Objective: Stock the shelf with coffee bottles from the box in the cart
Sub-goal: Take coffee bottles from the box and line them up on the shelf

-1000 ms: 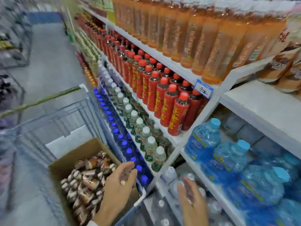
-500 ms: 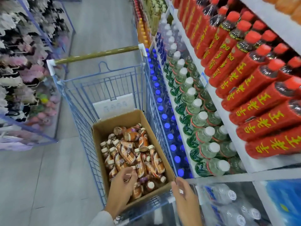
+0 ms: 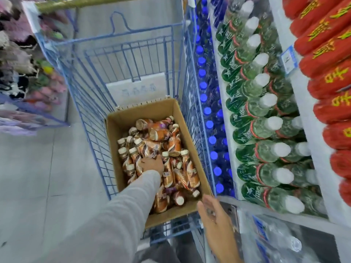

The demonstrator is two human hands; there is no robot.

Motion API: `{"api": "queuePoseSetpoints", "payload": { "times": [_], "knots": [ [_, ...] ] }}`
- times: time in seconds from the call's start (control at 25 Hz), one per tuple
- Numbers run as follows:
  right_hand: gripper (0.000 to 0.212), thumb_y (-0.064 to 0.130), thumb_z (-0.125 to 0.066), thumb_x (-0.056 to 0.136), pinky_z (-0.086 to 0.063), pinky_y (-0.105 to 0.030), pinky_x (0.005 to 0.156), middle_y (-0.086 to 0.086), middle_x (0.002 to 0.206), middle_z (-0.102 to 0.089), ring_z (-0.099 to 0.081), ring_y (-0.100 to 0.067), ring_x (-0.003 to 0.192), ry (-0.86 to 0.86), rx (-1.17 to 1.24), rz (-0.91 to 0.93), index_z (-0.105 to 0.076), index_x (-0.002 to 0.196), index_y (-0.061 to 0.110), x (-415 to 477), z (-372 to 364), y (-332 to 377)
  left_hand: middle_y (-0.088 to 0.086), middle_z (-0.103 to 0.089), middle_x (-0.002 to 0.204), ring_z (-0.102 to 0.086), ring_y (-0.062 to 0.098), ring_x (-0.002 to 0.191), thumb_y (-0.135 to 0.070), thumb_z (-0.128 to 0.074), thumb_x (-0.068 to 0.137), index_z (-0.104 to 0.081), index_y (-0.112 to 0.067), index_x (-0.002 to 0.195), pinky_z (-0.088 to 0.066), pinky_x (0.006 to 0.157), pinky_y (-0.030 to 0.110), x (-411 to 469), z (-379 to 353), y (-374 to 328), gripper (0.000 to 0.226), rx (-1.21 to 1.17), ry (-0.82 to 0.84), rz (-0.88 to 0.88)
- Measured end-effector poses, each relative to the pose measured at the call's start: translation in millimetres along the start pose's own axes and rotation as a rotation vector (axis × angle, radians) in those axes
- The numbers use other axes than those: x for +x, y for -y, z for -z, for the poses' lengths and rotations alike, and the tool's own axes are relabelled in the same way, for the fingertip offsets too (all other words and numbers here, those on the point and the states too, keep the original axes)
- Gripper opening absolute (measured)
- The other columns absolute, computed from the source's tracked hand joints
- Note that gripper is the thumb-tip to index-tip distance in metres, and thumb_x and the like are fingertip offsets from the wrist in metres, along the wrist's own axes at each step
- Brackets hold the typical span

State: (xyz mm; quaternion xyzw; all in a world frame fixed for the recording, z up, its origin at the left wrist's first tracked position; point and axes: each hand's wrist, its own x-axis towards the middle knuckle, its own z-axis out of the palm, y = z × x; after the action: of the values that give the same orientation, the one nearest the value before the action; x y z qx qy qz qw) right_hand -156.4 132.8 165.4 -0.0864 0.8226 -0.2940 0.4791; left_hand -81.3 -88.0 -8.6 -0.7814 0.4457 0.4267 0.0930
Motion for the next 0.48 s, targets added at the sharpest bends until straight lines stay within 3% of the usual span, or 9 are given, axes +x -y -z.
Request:
{"api": "queuePoseSetpoints", "payload": {
  "times": [0.12,0.32,0.48],
  "knots": [
    [0.034,0.049,-0.059,0.094,-0.042,-0.025,0.103,0.020,0.130,-0.061,-0.055,-0.001,0.122,0.002,-0.022,-0.017,-0.056,0.127,0.041,11,4,-2,0.021,-0.036,0.154,-0.036,0.036,0.143,-0.060,-0.060,0.092,-0.035,0.004,0.148,-0.035,0.112,0.045,19,-29,-16,0.088,0.078,-0.111,0.094],
    [0.036,0.055,-0.058,0.094,-0.043,-0.027,0.103,0.023,0.131,-0.059,-0.054,-0.002,0.123,0.012,-0.068,-0.028,-0.055,0.129,0.044,22,7,0,0.025,-0.032,0.155,-0.040,0.039,0.138,-0.040,-0.071,0.090,-0.025,0.002,0.151,-0.043,0.105,0.045,15,-54,-9,0.087,0.092,-0.304,0.099],
    [0.039,0.060,-0.054,0.094,-0.043,-0.037,0.111,0.028,0.132,-0.056,-0.050,-0.001,0.127,0.041,-0.119,0.013,-0.052,0.131,0.048,26,2,1,0.020,-0.047,0.146,-0.046,0.041,0.130,-0.035,-0.072,0.090,-0.027,-0.003,0.148,-0.045,0.104,0.049,7,-47,3,0.080,0.135,-0.234,-0.111]
  ]
}}
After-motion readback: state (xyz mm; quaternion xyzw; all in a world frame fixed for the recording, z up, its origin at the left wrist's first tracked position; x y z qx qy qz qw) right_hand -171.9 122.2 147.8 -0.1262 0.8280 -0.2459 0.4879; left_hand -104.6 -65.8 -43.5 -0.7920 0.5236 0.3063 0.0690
